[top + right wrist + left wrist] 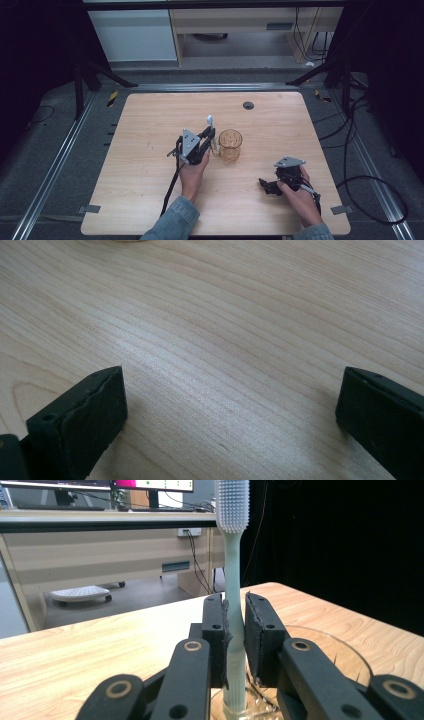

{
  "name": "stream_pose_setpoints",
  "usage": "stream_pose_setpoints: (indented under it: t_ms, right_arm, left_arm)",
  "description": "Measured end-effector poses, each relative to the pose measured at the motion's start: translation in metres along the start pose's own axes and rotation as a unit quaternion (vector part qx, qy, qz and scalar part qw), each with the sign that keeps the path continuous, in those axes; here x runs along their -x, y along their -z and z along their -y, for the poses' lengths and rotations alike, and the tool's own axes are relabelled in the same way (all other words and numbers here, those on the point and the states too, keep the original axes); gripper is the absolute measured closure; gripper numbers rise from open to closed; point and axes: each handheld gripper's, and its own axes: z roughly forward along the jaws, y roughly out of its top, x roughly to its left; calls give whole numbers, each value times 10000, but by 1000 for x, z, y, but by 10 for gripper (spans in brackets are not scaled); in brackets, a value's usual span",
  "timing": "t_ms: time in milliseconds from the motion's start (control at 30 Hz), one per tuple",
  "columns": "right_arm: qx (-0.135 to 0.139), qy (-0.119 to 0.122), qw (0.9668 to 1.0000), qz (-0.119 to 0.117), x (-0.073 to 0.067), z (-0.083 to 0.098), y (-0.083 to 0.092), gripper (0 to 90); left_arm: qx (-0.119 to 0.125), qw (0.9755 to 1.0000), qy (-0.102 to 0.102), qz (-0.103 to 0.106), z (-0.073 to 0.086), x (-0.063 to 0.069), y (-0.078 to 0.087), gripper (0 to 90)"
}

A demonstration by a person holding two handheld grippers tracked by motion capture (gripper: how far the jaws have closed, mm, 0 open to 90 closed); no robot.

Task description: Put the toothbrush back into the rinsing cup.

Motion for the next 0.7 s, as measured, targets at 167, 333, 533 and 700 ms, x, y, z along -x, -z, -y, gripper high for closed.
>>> stream_pose_setpoints:
  t_ms: [167, 333, 533, 700]
  right_arm:
    - [5, 6, 10000, 0, 0, 0, 0, 4]
    - [0, 2, 10000, 3, 0, 0, 0, 4]
    - [0, -1, 10000, 0, 0, 0, 0, 4]
    - [0, -1, 10000, 0, 0, 0, 0, 4]
  left_arm:
    - [-77, 10000, 23, 4, 5, 0, 0, 792]
    - [-122, 9999, 18, 4, 6, 0, -1, 792]
    - [-188, 9998, 29, 12, 7, -1, -2, 792]
    - [-249, 9997, 3, 20, 7, 0, -4, 791]
